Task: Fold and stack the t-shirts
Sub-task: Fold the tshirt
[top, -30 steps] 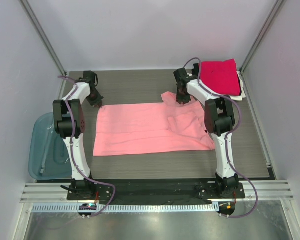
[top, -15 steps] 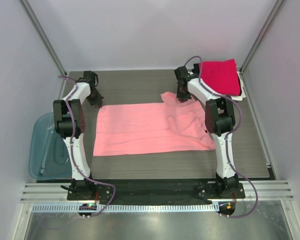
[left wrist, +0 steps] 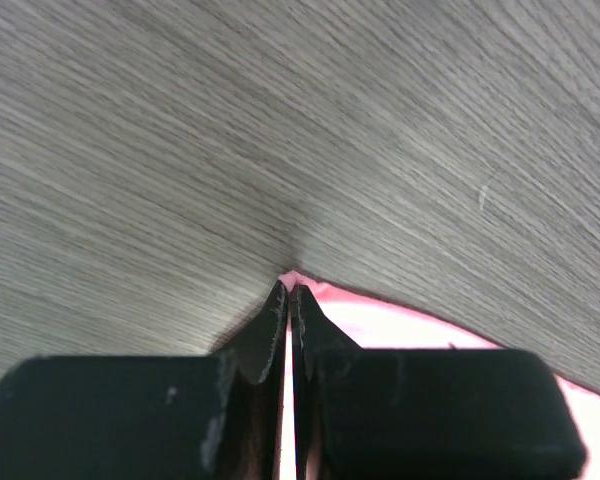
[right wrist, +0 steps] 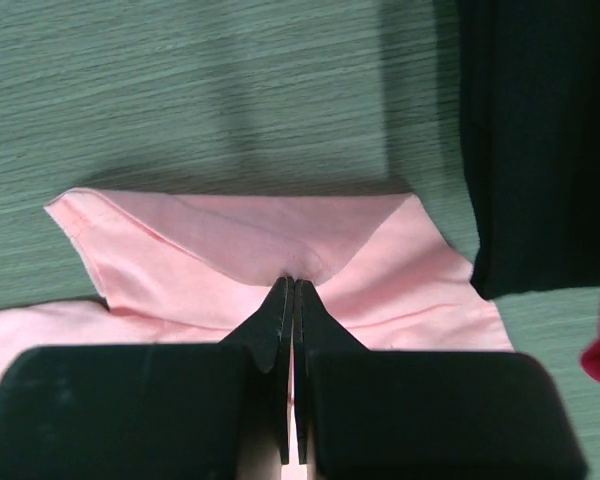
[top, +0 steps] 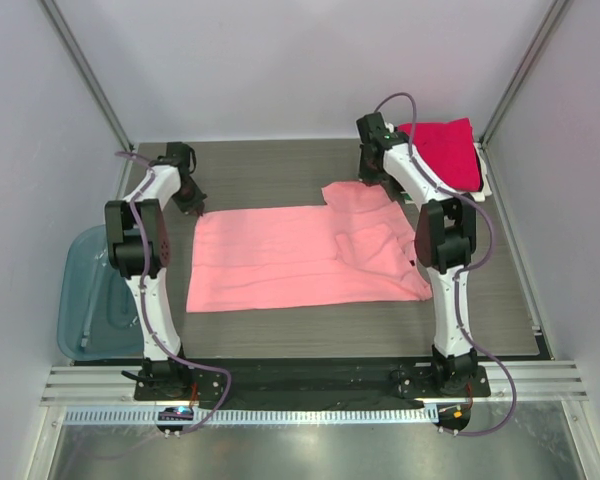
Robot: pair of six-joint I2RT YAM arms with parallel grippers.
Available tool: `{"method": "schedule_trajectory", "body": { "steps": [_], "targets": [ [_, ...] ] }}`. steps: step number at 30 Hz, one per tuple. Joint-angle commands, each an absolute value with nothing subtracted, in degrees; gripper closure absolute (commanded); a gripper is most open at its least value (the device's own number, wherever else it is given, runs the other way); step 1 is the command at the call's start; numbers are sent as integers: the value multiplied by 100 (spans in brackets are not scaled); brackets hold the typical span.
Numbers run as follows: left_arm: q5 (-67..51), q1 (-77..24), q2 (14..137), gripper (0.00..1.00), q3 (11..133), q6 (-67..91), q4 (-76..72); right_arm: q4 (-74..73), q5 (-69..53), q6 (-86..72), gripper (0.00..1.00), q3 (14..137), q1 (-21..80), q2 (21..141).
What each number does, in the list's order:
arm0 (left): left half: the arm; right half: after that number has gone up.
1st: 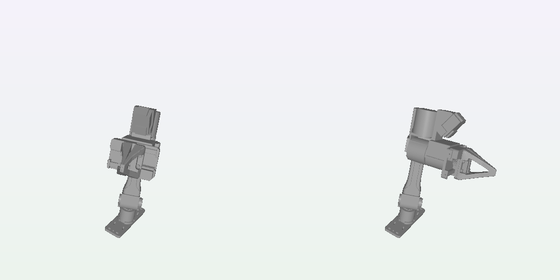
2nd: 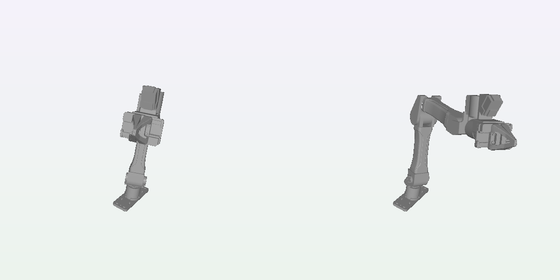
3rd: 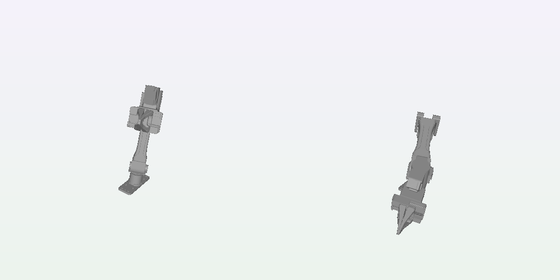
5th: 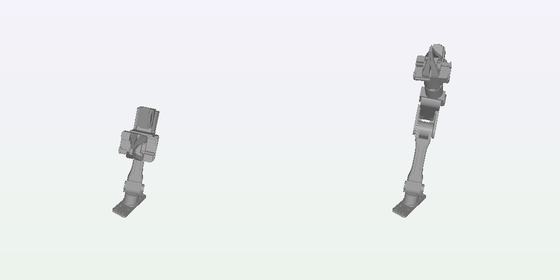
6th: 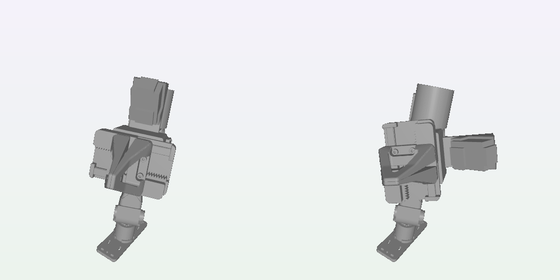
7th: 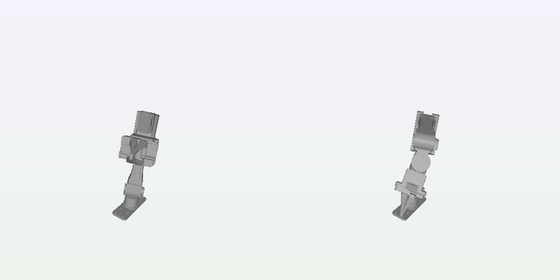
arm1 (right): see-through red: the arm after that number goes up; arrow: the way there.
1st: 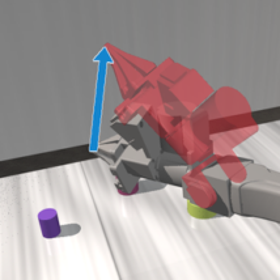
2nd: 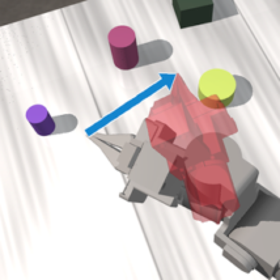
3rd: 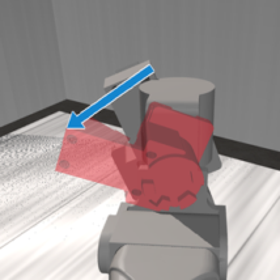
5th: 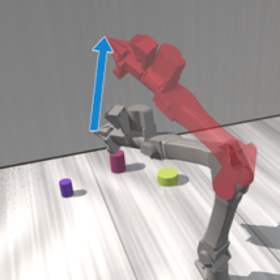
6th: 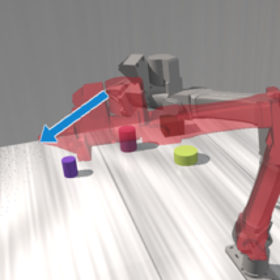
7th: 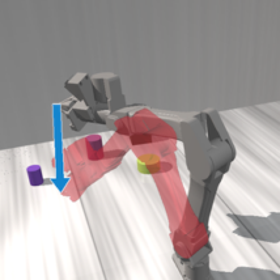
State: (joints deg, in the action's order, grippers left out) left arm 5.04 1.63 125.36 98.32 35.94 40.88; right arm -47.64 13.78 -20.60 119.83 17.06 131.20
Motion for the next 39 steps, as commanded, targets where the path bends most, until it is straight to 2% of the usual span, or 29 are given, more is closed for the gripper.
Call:
{"method": "schedule_trajectory", "body": {
  "steps": [1,9,23,39],
  "targets": [
    [475,150,12033,100,9817,3595,4148,-4878,1406,-1925,99,12208,1679,12419],
    [422,149,11365,100,9440,3586,4166,-4799,1433,-1916,99,11339,1609,11489],
    [395,141,9836,100,7683,3586,3815,-4245,1389,-1977,99,8651,1617,9239],
    [554,141,8420,100,6048,3656,3586,-4025,1362,-2153,99,6434,1617,7120]
  ]
}}
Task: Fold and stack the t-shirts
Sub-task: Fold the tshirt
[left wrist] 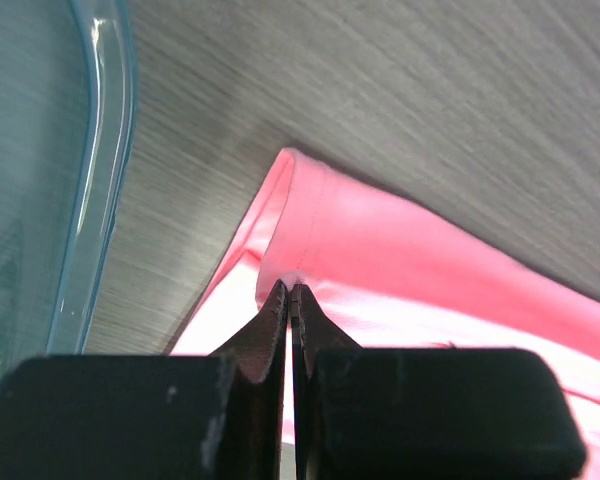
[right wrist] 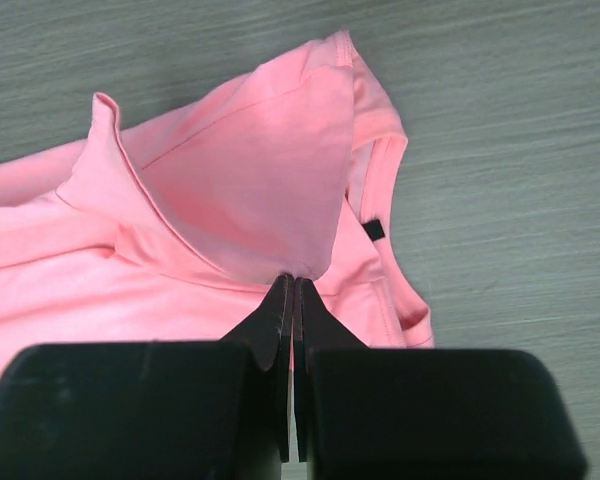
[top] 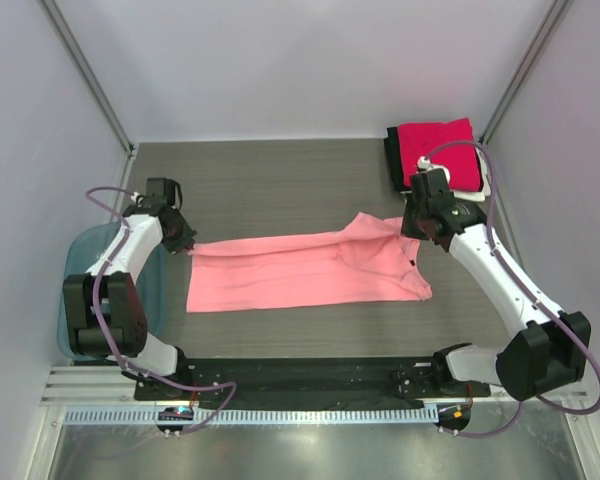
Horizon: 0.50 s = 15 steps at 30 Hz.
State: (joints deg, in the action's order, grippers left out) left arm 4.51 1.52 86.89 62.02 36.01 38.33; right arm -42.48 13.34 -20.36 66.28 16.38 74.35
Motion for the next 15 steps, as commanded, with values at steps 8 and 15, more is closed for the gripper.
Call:
{"method": "schedule_trajectory", "body": {
  "steps": [8,15],
  "targets": [
    [773,141,8192,99,5582,3726,3524,-3911,1529,-2873,99,5108,1617,6085],
    [1239,150,7419,46,4879,4385,3542,-3902,2196,-3769,32,4245,1591,5072]
  ]
}}
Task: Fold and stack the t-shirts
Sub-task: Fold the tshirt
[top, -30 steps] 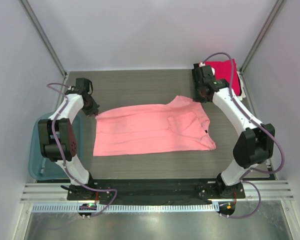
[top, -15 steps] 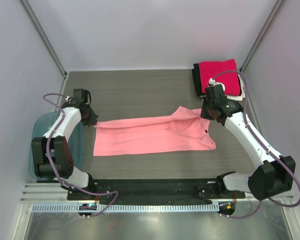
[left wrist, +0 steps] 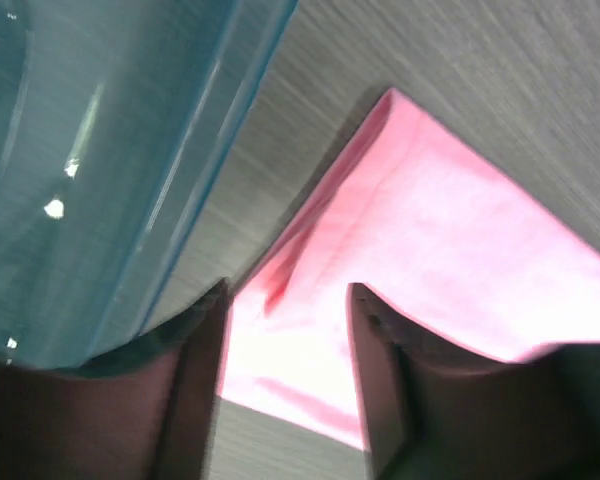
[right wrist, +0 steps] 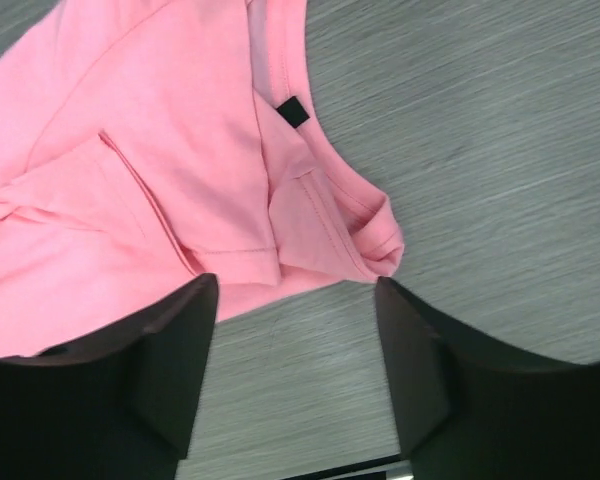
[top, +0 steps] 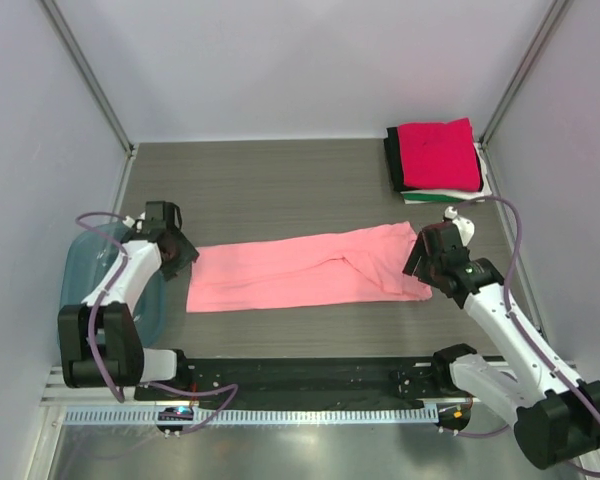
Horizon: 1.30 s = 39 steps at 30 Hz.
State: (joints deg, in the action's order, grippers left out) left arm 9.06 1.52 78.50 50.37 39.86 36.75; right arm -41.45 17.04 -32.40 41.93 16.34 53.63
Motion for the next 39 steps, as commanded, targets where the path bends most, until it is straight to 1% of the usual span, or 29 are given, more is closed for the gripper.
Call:
{"method": "schedule_trajectory", "body": {
  "steps": [1,2,4,5,7,8,9,12,14,16,18,21,24,31,33,36,39],
  "targets": [
    [1248,149,7227,39,4747,4447,3472,-3902,2223,-3779,27,4341,1573,5080],
    [1239,158,7155,35,4703,4517,3446,-3902,2206,-3779,24,4411,1573,5115],
    [1126,149,7084,35,4693,4535,3419,-3727,1962,-3648,24,4604,1573,5455],
    [1064,141,7093,36,4711,4526,3402,-3613,1760,-3552,27,4666,1565,5606],
    [906,141,7180,38,4763,4474,3375,-3245,952,-3376,32,4833,1573,6149],
    [870,132,7215,40,4798,4465,3375,-3095,697,-3332,36,4877,1582,6379],
    [835,106,7242,41,4825,4439,3331,-2798,277,-3331,37,4921,1643,6564],
    [695,53,7374,43,4895,4377,3261,-2549,-130,-3243,41,5272,1810,7486],
    [625,-245,7453,45,4974,4307,3287,-2488,-307,-3156,44,5589,1933,8135],
    [571,-334,7436,46,5106,4289,3427,-2312,-412,-3138,46,5791,2030,8489],
    [457,-439,7313,46,5176,4237,3532,-2224,-439,-3050,48,5932,2057,8953],
    [369,-510,7094,46,5194,4087,3752,-2197,-387,-2910,48,6187,2057,9437],
    [413,-510,6883,46,5159,3929,4033,-2223,-264,-2804,48,6337,2057,9737],
    [492,-510,6083,46,4922,3735,4394,-2259,-26,-2716,49,6311,2083,9879],
    [457,-518,5968,46,4931,3718,4499,-2329,280,-2655,49,6346,2100,9879],
    [413,-510,5792,46,5062,3630,4666,-2356,325,-2593,49,6390,2118,9879],
    [553,-518,5696,46,5142,3525,4790,-2364,299,-2584,52,6407,2153,9967]
  ]
}}
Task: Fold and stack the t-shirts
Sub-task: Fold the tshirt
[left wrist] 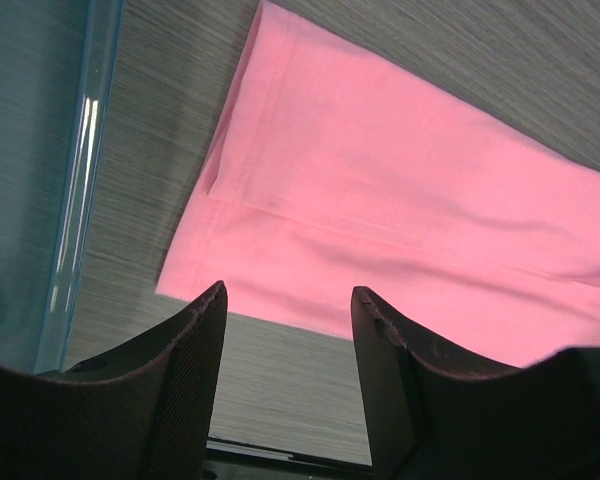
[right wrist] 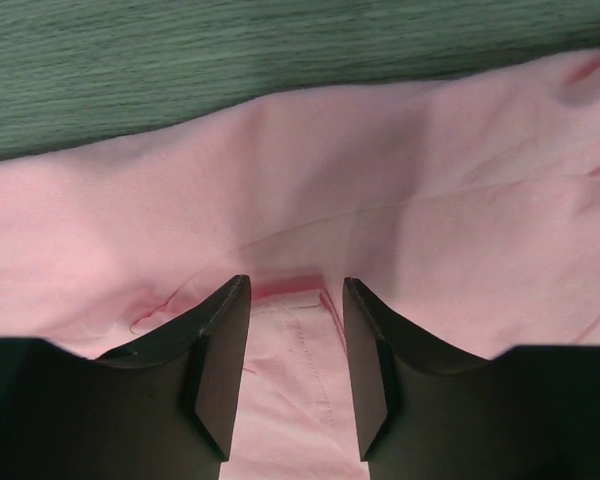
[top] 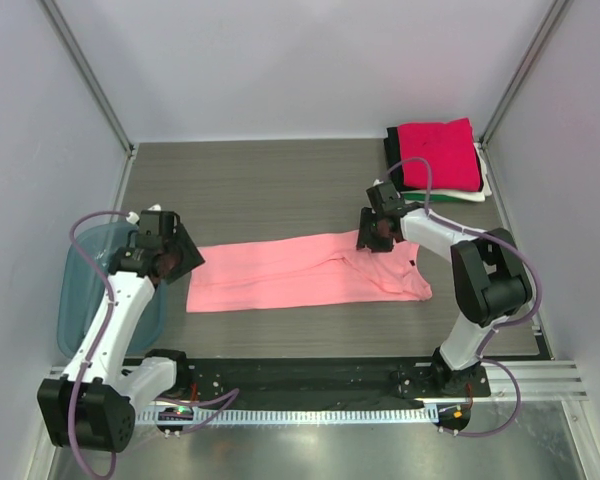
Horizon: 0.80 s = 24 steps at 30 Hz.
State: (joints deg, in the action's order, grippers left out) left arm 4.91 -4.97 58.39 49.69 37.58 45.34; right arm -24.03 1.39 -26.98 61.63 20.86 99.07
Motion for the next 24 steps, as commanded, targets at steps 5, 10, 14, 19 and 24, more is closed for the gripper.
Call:
{"method": "schedule_trajectory", "body": {
  "steps": [5,10,14,19,24],
  "targets": [
    [528,-518,5599,45,4992,3489,4667,-2347,290,-2645,65,6390,2294,9976],
    [589,-510,5599,46,4992,3489,4667,-2355,272,-2663,88,6337,2320,9888],
    [598,-510,5555,46,4975,3480,4649,-2522,369,-2707,99,6311,2364,9633],
    [598,-510,5546,46,4957,3489,4623,-2733,492,-2899,99,6048,2627,9142],
    [615,-510,5519,45,4957,3481,4605,-2777,580,-3207,99,5355,3005,8438]
  ]
}}
